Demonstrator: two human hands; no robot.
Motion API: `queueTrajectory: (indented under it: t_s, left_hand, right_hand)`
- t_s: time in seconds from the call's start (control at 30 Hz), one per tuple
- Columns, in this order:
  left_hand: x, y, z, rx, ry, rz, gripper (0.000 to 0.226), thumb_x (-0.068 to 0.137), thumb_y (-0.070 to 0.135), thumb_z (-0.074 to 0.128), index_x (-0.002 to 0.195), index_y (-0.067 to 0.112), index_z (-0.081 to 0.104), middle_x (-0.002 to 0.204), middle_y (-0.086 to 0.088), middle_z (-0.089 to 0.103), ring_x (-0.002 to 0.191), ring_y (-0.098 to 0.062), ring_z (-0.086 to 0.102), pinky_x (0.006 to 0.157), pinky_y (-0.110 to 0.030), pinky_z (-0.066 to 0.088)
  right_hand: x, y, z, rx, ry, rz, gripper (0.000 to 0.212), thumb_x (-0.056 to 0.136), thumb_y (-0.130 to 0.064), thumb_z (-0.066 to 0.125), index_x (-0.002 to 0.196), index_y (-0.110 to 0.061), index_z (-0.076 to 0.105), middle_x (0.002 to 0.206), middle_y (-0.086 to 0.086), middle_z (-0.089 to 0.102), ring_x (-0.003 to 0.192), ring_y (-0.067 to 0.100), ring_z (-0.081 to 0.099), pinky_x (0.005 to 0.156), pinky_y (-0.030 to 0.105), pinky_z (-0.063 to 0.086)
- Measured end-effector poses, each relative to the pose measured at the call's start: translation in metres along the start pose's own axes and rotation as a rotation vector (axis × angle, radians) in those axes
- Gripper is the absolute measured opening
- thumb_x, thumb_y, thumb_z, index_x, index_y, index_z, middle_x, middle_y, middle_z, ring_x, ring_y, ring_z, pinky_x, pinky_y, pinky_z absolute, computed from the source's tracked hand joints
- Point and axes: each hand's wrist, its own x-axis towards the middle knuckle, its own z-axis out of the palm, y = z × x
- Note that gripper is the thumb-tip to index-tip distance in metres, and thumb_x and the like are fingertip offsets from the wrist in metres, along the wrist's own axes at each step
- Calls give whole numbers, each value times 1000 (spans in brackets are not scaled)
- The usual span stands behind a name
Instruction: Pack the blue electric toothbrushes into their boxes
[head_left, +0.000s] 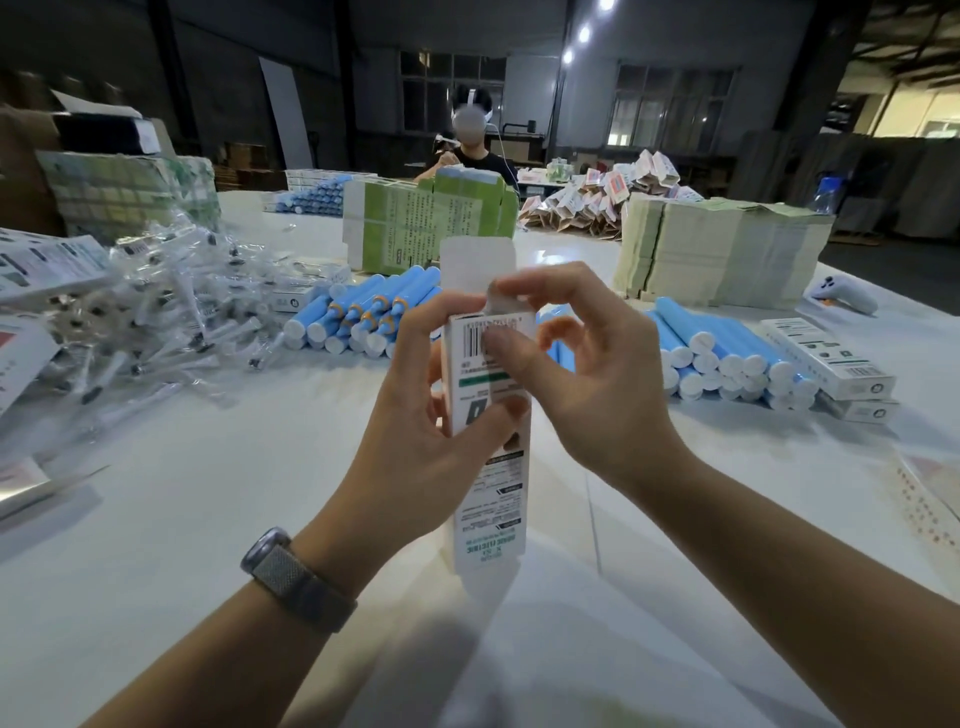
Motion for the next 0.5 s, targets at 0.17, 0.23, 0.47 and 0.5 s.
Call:
queueTrajectory:
  t_s: [0.17, 0.23, 0.47, 0.5]
  left_hand:
    - [0, 3, 0, -107, -50, -7, 46, 89, 0, 54, 113, 38, 44, 91, 7, 63, 81, -14, 64, 69, -29, 56]
    - [0, 4, -1, -187, -69, -15, 34, 95, 11, 50, 110, 41, 49, 92, 9, 64, 81, -14, 64, 69, -28, 56]
    - [0, 9, 2, -210, -27, -53, 19, 97, 39, 42, 115, 39, 51, 91, 11, 68, 79, -6, 67, 67, -18, 52]
    - [1, 9, 3, -208, -28, -49, 20, 96, 40, 43, 114, 40, 52, 92, 11, 68, 81, -6, 67, 68, -18, 52]
  right_hand:
    - [2, -1, -3, -10, -25, -86, 26, 82, -19, 77, 101, -30, 63, 94, -4, 69, 94, 30, 63, 70, 31, 48]
    - [2, -1, -3, 37, -37, -56, 34, 81, -14, 78, 106, -28, 61, 95, -1, 69, 95, 31, 63, 69, 32, 50]
    - [9, -4, -13, -56, -60, -95, 19, 79, -26, 78, 87, -25, 60, 85, 9, 68, 84, 33, 60, 74, 43, 47]
    - [8, -5, -13, -46, -66, -87, 21, 80, -24, 78, 90, -24, 60, 88, 8, 67, 85, 31, 60, 73, 44, 47]
